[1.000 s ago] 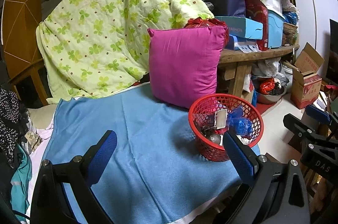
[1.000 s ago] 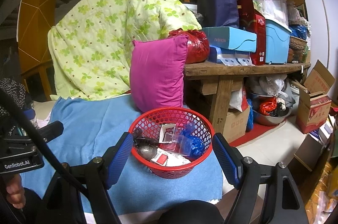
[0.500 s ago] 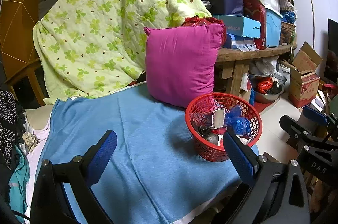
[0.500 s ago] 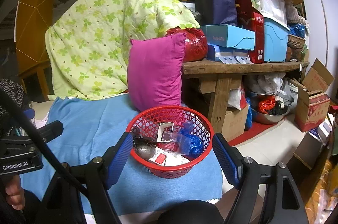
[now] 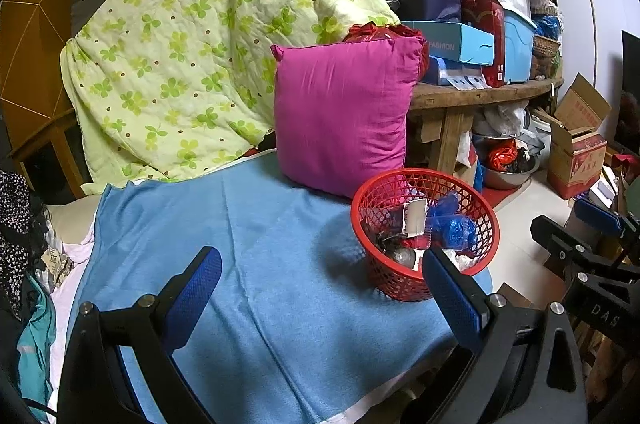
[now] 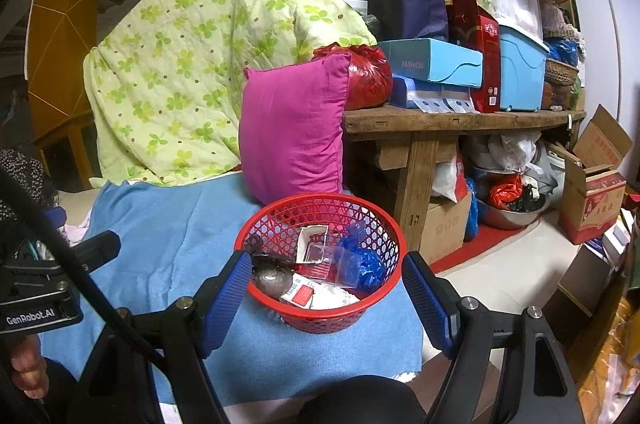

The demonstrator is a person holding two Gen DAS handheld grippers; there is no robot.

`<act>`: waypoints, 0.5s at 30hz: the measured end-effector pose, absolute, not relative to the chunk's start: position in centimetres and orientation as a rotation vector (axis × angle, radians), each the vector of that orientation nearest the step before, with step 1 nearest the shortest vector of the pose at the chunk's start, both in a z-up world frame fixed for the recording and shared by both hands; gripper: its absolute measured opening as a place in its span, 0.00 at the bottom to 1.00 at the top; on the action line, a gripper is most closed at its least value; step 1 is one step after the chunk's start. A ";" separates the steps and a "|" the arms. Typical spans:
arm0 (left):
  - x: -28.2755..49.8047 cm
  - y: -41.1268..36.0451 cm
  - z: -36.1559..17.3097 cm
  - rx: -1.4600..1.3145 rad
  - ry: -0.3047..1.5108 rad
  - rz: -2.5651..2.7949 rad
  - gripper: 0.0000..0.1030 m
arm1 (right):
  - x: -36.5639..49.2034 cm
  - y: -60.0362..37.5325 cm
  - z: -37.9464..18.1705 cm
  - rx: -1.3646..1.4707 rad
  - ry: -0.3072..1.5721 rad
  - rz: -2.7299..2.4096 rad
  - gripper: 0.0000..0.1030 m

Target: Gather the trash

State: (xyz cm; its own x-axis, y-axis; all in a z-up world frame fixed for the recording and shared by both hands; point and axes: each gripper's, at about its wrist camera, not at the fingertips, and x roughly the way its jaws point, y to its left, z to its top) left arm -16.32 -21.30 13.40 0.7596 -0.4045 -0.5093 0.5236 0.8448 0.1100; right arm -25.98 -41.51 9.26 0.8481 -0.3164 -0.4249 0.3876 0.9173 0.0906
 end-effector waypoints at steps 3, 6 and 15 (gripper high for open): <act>-16.3 -21.3 13.3 0.254 0.494 -0.513 0.97 | -26.0 -41.5 9.3 0.176 0.416 -0.372 0.78; -16.1 -21.3 13.1 0.255 0.494 -0.516 0.97 | -25.9 -41.6 9.2 0.177 0.419 -0.373 0.78; -14.9 -21.3 12.7 0.250 0.487 -0.536 0.97 | -24.8 -41.6 9.1 0.180 0.424 -0.386 0.78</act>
